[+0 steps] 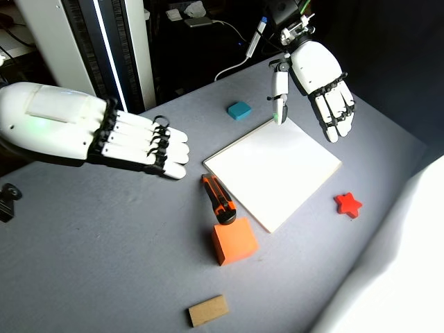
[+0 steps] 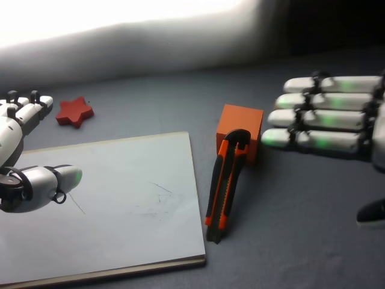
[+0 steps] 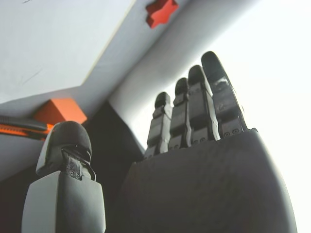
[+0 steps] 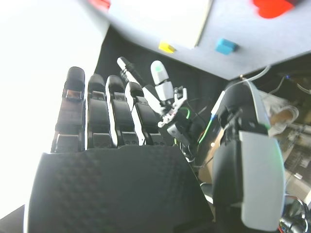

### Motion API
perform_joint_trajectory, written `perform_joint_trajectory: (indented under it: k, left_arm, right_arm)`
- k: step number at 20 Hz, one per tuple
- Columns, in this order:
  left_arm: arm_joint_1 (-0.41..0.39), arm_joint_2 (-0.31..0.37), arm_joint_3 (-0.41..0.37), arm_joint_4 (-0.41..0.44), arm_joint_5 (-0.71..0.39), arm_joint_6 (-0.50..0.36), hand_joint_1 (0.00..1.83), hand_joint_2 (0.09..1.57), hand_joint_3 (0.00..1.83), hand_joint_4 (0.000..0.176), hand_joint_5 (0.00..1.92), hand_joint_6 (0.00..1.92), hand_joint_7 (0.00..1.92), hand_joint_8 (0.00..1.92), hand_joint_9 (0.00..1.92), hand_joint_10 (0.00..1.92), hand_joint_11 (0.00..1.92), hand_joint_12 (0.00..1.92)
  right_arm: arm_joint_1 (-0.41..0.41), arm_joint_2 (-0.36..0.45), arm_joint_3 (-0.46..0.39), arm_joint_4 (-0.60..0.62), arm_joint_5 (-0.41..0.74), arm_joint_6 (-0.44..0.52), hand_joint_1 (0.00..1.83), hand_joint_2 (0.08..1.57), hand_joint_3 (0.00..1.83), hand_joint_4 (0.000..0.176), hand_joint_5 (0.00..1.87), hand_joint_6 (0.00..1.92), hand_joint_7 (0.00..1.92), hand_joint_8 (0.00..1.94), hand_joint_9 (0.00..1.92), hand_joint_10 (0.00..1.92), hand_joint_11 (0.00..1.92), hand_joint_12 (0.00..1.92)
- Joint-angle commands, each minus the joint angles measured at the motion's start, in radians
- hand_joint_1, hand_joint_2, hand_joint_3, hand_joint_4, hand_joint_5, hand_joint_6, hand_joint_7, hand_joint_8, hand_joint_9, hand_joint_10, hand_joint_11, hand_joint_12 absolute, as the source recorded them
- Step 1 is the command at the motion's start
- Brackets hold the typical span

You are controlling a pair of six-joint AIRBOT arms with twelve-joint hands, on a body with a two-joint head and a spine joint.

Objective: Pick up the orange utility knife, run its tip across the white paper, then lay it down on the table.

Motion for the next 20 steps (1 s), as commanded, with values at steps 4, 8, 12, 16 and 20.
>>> perform_joint_trajectory:
  k: [4, 8, 12, 16, 20]
  left_arm:
    - [-0.008, 0.009, 0.000, 0.058, -0.085, 0.011, 0.26, 1.17, 0.00, 0.055, 0.02, 0.00, 0.09, 0.00, 0.11, 0.00, 0.00, 0.63]
    - [-0.016, 0.006, 0.002, 0.058, -0.085, 0.019, 0.24, 1.18, 0.00, 0.050, 0.02, 0.00, 0.08, 0.00, 0.11, 0.00, 0.00, 0.61]
    - [-0.020, 0.003, 0.003, 0.058, -0.085, 0.030, 0.23, 1.18, 0.00, 0.047, 0.03, 0.00, 0.08, 0.00, 0.12, 0.00, 0.00, 0.61]
    - [-0.021, 0.003, 0.004, 0.058, -0.085, 0.031, 0.26, 1.17, 0.00, 0.052, 0.05, 0.01, 0.10, 0.00, 0.12, 0.00, 0.00, 0.63]
    - [-0.018, 0.002, 0.005, 0.058, -0.085, 0.031, 0.25, 1.18, 0.00, 0.061, 0.05, 0.00, 0.10, 0.00, 0.13, 0.01, 0.00, 0.62]
  right_arm:
    - [0.033, -0.102, 0.095, -0.117, 0.094, -0.021, 1.07, 1.01, 0.00, 0.000, 0.00, 0.00, 0.00, 0.00, 0.00, 0.00, 0.00, 0.00]
    - [0.078, -0.203, 0.149, -0.178, 0.014, 0.009, 1.08, 1.01, 0.00, 0.000, 0.00, 0.00, 0.00, 0.00, 0.00, 0.00, 0.00, 0.00]
    - [0.119, -0.292, 0.206, -0.291, -0.029, 0.186, 1.04, 1.01, 0.00, 0.000, 0.00, 0.00, 0.00, 0.00, 0.00, 0.00, 0.00, 0.00]
    - [0.179, -0.334, 0.227, -0.543, -0.108, 0.545, 1.04, 1.01, 0.00, 0.000, 0.00, 0.00, 0.00, 0.00, 0.00, 0.00, 0.00, 0.00]
    - [0.223, -0.377, 0.257, -0.830, -0.103, 0.852, 1.04, 1.02, 0.00, 0.000, 0.00, 0.00, 0.00, 0.00, 0.00, 0.00, 0.00, 0.00]
